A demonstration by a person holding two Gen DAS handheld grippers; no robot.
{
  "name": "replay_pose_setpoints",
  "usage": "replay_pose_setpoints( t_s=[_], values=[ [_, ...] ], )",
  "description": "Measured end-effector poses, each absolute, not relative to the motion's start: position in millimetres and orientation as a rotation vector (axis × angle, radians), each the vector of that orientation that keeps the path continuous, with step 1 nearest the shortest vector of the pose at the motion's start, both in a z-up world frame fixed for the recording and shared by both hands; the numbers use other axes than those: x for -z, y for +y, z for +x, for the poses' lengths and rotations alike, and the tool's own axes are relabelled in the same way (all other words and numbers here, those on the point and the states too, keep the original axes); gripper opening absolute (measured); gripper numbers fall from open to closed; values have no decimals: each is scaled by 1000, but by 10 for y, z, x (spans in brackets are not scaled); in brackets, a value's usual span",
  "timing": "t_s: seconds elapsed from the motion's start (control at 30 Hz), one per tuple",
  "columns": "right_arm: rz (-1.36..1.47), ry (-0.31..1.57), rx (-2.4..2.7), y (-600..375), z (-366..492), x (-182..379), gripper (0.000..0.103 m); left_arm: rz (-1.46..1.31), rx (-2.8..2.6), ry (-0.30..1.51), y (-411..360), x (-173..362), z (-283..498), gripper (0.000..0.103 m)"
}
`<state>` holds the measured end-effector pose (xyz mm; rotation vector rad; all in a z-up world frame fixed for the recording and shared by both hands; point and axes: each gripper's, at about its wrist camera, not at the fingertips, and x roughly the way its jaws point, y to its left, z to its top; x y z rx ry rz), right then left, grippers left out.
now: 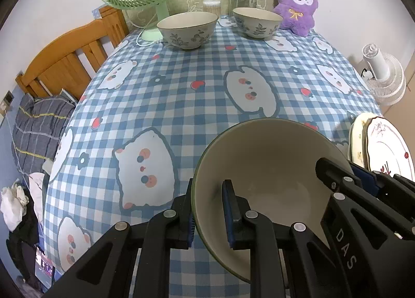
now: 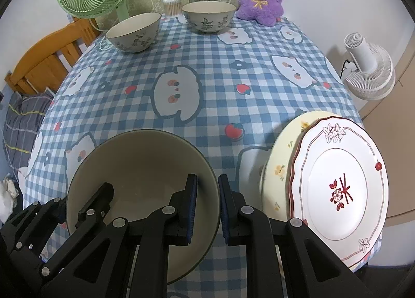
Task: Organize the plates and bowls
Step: 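Lower the cream bowl onto the table beside the plates and open both grippers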
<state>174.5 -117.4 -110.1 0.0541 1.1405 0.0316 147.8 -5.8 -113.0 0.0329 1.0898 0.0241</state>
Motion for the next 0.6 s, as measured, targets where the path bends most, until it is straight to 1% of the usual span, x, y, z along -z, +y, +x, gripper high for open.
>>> replay_pose_setpoints(
  t_s=[0.07,0.1,0.13,0.17,0.2,0.23,0.27,0.3,0.33,0.37,0.4,0.43,0.6],
  values=[
    [72,1149,-32,-1189,1755,1107,20,13,-14,1107,-47,1131,1499,21],
    [82,1154,-36,-1195,1760,1108,20,3,-6,1112,-46,1133,1506,26],
    [89,1158,-41,-1207,1760,1115,22,-3,-1,1115,-48,1137,1508,30],
    [103,1165,-53,-1214,1761,1124,24,-8,5,1119,-53,1138,1513,31],
    [110,1171,-62,-1222,1761,1131,32,-12,11,1125,-62,1136,1511,33],
    [114,1178,-69,-1227,1761,1139,47,-16,18,1131,-68,1143,1513,35],
    [112,1167,-68,-1227,1747,1126,54,-21,27,1136,-73,1145,1510,36],
    [116,1155,-77,-1233,1733,1106,67,-19,27,1141,-78,1149,1509,38],
    [118,1147,-77,-1239,1719,1092,75,-25,37,1139,-84,1140,1500,41],
    [118,1139,-76,-1244,1705,1072,76,-30,44,1135,-85,1123,1489,45],
    [115,1135,-77,-1245,1693,1052,76,-29,43,1130,-82,1109,1480,55],
    [113,1132,-77,-1253,1691,1042,77,-26,43,1117,-88,1084,1467,63],
    [105,1125,-75,-1269,1670,964,77,-32,48,1117,-99,1037,1454,70]
  ],
)
